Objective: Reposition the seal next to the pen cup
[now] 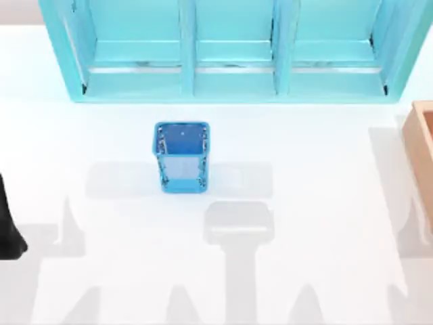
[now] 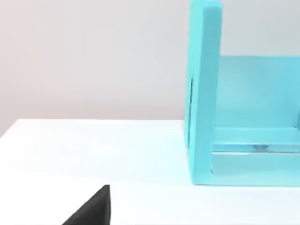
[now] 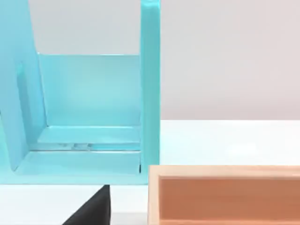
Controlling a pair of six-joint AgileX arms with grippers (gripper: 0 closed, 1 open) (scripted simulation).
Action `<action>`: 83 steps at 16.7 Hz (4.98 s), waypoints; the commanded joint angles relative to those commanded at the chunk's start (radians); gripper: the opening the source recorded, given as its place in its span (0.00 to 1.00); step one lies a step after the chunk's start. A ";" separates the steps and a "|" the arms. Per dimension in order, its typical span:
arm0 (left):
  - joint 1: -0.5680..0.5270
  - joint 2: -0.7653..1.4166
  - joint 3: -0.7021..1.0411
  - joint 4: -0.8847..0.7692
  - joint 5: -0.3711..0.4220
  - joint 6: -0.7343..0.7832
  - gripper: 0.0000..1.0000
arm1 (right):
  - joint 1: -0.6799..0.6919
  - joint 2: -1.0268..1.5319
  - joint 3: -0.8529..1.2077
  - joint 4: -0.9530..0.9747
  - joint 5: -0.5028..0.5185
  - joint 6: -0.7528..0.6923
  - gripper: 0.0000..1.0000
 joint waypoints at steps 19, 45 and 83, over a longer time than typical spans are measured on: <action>0.174 1.243 1.004 -0.940 0.000 0.192 1.00 | 0.000 0.000 0.000 0.000 0.000 0.000 1.00; 0.243 1.775 1.092 -0.886 0.001 0.266 1.00 | 0.000 0.000 0.000 0.000 0.000 0.000 1.00; -0.123 1.707 1.434 -1.321 0.002 -0.099 0.00 | 0.000 0.000 0.000 0.000 0.000 0.000 1.00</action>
